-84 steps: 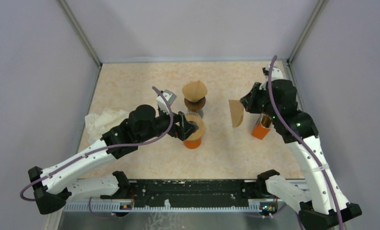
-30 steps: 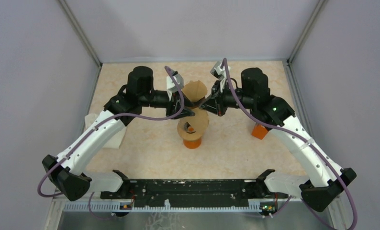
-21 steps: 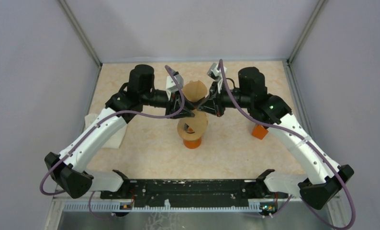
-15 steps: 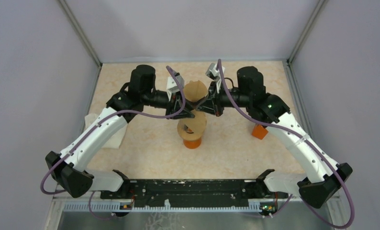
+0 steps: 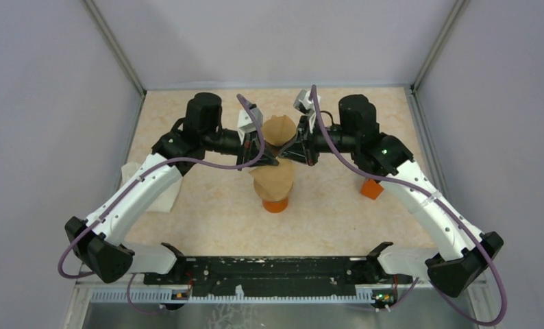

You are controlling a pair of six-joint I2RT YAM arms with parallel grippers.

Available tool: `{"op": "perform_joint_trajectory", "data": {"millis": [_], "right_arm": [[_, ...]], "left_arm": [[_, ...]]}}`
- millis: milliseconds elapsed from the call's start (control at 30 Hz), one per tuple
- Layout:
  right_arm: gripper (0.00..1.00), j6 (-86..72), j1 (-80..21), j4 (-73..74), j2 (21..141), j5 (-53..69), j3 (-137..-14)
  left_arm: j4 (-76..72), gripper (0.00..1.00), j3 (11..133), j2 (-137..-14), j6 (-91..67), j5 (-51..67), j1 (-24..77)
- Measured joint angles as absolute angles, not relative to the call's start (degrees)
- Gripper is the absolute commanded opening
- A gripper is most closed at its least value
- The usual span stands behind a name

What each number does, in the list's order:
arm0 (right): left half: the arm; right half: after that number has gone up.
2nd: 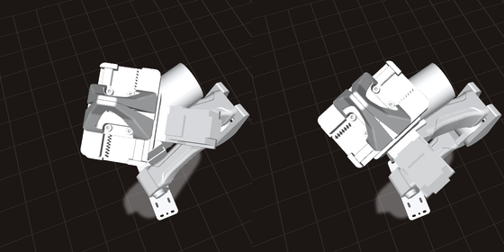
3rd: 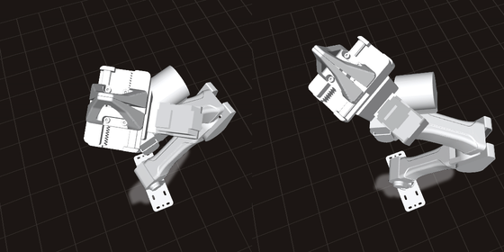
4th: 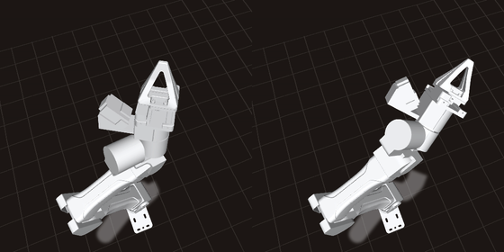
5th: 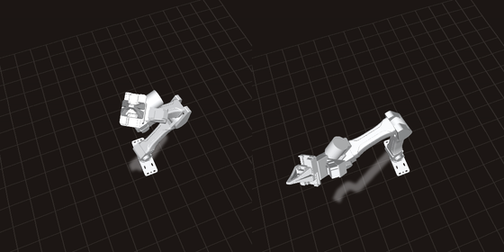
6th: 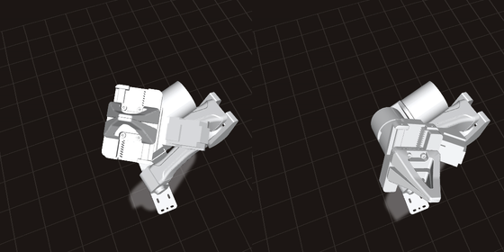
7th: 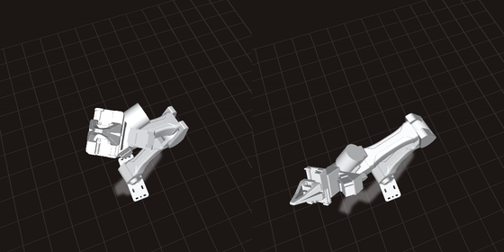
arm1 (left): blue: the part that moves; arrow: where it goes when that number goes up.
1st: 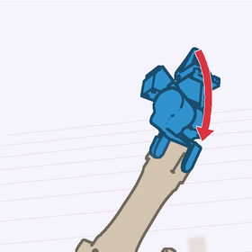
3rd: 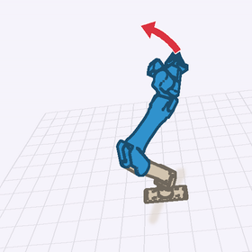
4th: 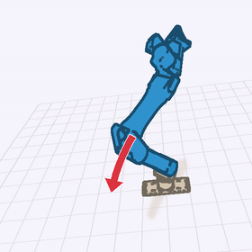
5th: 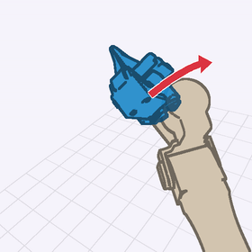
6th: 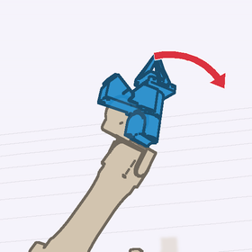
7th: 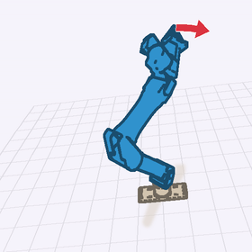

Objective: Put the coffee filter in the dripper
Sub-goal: Place the coffee filter in the coffee dripper.

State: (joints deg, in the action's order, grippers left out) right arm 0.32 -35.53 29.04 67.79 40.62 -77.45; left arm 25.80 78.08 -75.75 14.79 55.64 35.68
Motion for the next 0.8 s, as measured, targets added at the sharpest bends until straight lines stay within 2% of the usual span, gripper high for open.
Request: {"op": "perform_joint_trajectory", "data": {"millis": [133,333,467,800], "right_arm": [[0.23,0.34,-35.38,28.6,67.57,40.21,-77.1],[0.36,-2.0,-29.95,24.82,63.9,43.31,-71.72],[0.38,-3.66,-26.79,21.87,61.14,44.95,-68.1],[0.4,-4.34,-26.83,17.06,59.42,47.88,-61.45]], "left_arm": [[24.75,0.0,76.69,-74.67,14.33,56.12,34.83],[20.49,0.0,72.25,-71.35,11.79,58.13,31.73],[17.08,0.0,70.02,-69.67,9.63,59.83,30.09],[8.29,0.0,65.56,-66.26,3.6,61.12,28.47]]}}
